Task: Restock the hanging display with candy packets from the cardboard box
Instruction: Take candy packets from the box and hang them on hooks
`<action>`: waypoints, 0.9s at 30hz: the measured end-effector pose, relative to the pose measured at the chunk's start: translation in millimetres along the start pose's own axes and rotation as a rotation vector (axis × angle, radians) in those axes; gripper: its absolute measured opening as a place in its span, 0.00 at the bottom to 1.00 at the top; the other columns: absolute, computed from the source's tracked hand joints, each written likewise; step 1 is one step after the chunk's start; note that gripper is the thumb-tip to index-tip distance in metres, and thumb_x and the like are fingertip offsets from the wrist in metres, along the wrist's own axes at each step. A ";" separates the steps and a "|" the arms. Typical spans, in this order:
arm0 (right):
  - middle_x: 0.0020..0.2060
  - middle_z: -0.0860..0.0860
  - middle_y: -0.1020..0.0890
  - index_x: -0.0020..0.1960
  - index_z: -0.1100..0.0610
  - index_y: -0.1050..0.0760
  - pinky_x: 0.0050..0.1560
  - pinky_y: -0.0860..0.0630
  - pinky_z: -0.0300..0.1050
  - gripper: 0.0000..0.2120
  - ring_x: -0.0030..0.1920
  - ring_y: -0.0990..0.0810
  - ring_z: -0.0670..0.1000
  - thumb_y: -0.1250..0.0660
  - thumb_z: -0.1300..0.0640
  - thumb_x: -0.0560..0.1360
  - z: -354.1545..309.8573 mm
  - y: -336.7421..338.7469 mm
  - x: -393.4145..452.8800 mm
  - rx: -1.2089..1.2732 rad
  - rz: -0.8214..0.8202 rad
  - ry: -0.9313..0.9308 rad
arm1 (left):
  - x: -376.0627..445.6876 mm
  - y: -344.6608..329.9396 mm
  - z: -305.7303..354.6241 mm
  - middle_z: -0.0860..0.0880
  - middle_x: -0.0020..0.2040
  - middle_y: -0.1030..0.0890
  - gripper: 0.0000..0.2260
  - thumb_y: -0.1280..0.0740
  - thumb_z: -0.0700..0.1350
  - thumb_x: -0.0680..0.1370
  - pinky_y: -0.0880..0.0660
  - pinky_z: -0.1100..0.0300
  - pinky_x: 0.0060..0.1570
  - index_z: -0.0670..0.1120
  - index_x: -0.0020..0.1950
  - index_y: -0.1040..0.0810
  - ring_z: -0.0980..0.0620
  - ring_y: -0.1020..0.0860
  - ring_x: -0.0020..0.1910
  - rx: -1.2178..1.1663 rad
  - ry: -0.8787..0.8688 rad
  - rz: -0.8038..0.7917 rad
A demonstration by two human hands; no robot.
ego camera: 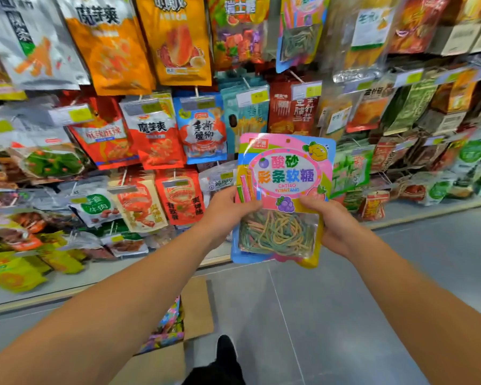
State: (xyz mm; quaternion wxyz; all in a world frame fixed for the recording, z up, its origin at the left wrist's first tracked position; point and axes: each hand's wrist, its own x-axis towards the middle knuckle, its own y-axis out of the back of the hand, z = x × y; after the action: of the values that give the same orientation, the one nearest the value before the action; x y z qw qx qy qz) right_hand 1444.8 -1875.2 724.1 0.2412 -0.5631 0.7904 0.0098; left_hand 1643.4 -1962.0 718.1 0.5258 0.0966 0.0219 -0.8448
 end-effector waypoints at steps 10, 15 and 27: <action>0.47 0.51 0.14 0.59 0.54 0.24 0.42 0.21 0.52 0.16 0.48 0.15 0.53 0.26 0.56 0.73 -49.5 20.7 55.1 -0.306 0.168 0.211 | 62.6 -15.6 32.3 0.49 0.54 0.16 0.10 0.30 0.41 0.77 0.23 0.48 0.57 0.48 0.58 0.19 0.49 0.18 0.53 0.056 -0.064 0.010; 0.35 0.48 0.22 0.52 0.52 0.26 0.38 0.24 0.47 0.12 0.35 0.23 0.46 0.26 0.58 0.73 -104.2 1.7 97.0 -0.325 0.210 0.265 | 105.9 4.4 65.1 0.49 0.49 0.16 0.04 0.30 0.43 0.77 0.23 0.48 0.54 0.52 0.48 0.20 0.48 0.18 0.49 0.084 -0.125 0.079; 0.49 0.51 0.18 0.58 0.55 0.26 0.53 0.21 0.48 0.18 0.50 0.18 0.52 0.26 0.52 0.72 -235.9 -24.0 168.6 -0.641 0.369 0.533 | 199.7 22.1 154.3 0.50 0.48 0.16 0.03 0.30 0.45 0.78 0.23 0.48 0.50 0.54 0.46 0.19 0.48 0.18 0.48 0.119 -0.250 0.103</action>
State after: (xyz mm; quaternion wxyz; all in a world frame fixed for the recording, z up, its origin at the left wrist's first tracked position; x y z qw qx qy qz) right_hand 1336.9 -2101.0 872.5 -0.1630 -0.4417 0.8691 0.1514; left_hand 1555.9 -2169.8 833.6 0.5603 0.0229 -0.0989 -0.8221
